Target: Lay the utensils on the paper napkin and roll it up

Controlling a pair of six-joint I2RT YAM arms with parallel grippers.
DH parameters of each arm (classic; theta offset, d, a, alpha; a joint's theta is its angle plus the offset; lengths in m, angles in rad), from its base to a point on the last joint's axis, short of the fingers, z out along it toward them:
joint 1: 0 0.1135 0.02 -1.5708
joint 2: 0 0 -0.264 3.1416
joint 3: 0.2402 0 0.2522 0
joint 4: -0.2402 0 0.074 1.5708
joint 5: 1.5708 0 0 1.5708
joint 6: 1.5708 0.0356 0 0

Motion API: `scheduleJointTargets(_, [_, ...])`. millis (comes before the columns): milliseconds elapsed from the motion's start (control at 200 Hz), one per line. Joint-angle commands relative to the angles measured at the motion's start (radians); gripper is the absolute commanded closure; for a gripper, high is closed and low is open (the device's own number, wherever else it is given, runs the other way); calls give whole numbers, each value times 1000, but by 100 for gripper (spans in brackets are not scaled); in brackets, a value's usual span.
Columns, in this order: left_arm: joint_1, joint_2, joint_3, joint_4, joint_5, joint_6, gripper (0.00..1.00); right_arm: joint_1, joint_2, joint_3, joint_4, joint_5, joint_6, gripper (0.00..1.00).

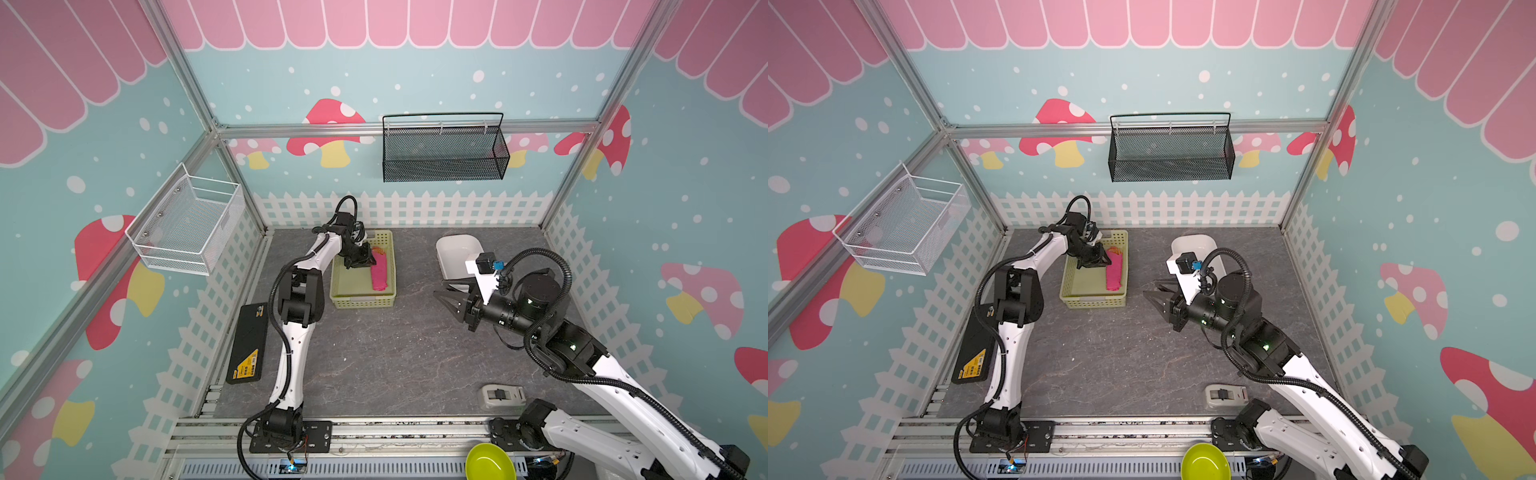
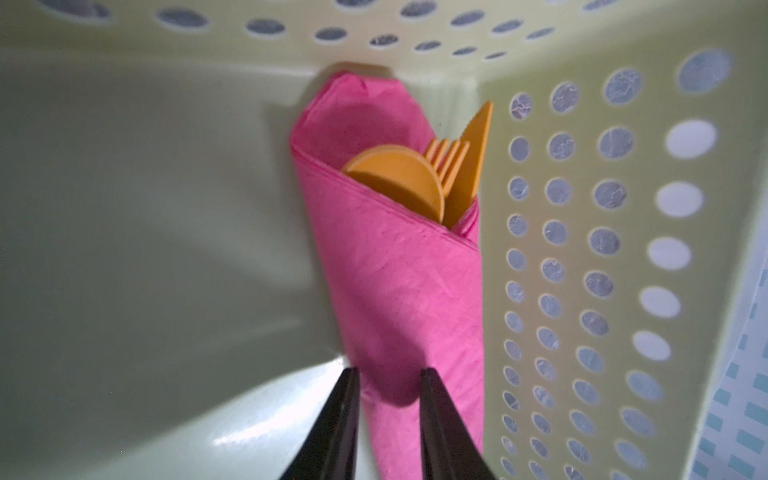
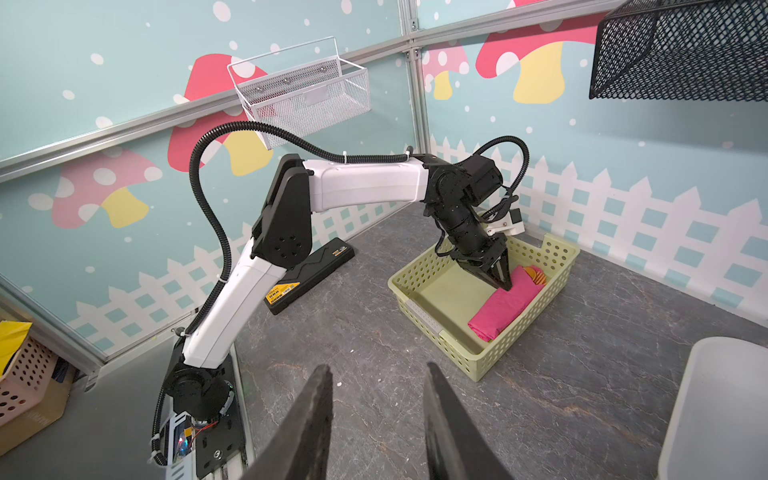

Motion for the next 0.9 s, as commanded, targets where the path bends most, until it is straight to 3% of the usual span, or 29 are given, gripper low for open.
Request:
scheduleJointTargets(0, [-5,-26,14,-21,-21,39,70,-7,-11,12,-11,8,-10,61])
scheduleJointTargets(370, [-20,-246,-96,-4,-79,65,62,-26,47,46,-84,164,-113,56])
scheduleJointTargets(615, [-33,-488,-346,126,-145,51,53,-105,83,40,-92,282,-178,51])
scheduleJointTargets(710, [-33,-591,-468,196,-186,42,37,-170,100,27,-91,299,-184,48])
scheduleJointTargets(896, [-27,-769,-651,270,-272,38,23,-283,132,-7,-72,302,-188,35])
